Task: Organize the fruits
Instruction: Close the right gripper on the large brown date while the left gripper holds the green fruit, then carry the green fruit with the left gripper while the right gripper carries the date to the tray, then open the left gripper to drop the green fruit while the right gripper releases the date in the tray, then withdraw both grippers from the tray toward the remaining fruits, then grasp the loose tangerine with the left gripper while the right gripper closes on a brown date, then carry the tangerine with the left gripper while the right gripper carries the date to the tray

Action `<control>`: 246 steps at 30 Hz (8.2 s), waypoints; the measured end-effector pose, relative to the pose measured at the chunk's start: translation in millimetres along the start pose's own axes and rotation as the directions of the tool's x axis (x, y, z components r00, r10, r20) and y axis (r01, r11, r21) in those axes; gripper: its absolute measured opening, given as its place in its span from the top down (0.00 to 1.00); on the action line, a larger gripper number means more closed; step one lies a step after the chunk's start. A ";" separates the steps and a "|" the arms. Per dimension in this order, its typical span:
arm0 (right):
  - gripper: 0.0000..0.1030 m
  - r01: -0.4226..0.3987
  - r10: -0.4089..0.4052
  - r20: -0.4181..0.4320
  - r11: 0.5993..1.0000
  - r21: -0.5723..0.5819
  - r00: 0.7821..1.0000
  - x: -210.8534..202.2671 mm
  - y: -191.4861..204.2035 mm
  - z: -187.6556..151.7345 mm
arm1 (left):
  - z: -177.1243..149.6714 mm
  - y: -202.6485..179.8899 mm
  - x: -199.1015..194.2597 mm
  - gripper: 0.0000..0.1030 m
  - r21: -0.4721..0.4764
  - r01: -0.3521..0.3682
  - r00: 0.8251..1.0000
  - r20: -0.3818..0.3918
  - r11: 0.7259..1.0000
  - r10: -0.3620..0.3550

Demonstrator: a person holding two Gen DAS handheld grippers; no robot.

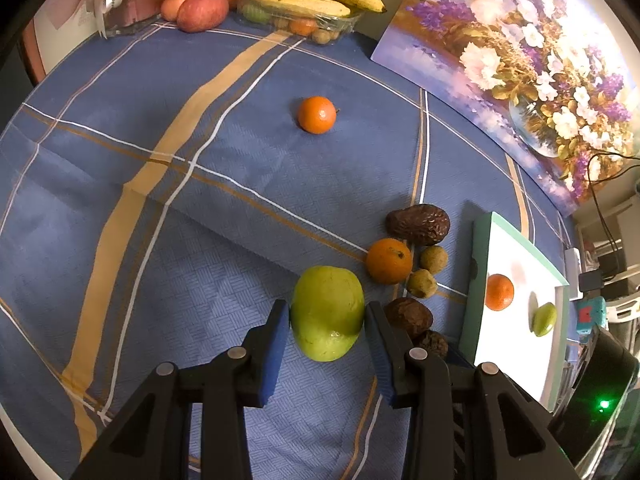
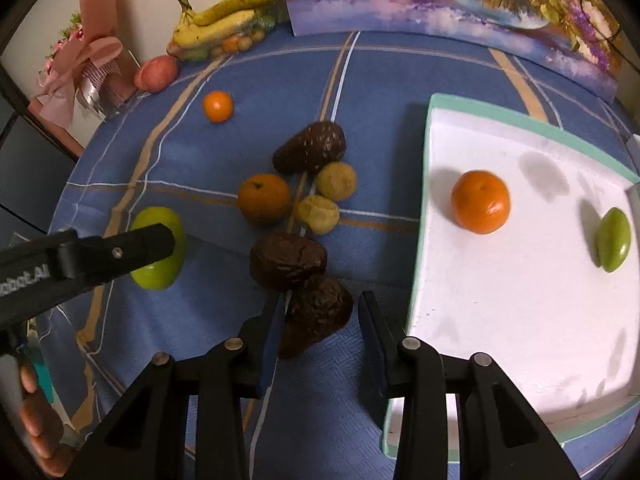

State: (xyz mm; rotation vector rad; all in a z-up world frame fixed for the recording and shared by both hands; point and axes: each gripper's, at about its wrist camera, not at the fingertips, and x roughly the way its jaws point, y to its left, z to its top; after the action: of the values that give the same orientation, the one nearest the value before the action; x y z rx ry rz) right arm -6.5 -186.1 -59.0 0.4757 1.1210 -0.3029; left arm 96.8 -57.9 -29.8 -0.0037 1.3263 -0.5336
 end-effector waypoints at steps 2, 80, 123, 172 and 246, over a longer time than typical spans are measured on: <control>0.63 0.006 -0.006 0.002 1.000 -0.002 1.000 2.4 -0.2 -0.5 | 0.2 -0.1 -0.8 0.60 0.000 0.000 1.000 0.003 1.000 0.000; 0.63 0.269 -0.275 -0.045 0.875 0.403 0.961 -62.0 -195.3 -42.2 | -94.5 -191.4 50.8 0.59 0.547 -0.036 0.992 -0.079 0.836 0.094; 0.55 0.251 -0.292 0.147 0.936 0.246 0.945 -116.9 -124.8 -15.8 | -14.8 -86.0 -28.0 0.29 0.187 -0.109 0.986 0.141 0.976 0.083; 0.09 0.134 -0.159 0.293 0.986 0.103 0.943 -104.7 -58.3 75.8 | 95.1 -23.9 -52.8 0.00 0.078 -0.256 0.923 0.316 0.964 0.219; 0.46 0.088 -0.080 0.124 0.994 -0.060 0.989 -35.8 1.2 93.8 | 106.0 -52.8 -16.5 0.66 0.144 -0.110 0.978 0.191 0.983 0.082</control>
State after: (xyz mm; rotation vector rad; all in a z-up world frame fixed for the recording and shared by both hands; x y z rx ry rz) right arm 53.1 -233.0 6.7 0.3479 1.0309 -0.3632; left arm 172.5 -129.6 28.8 0.1353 1.0963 -0.5392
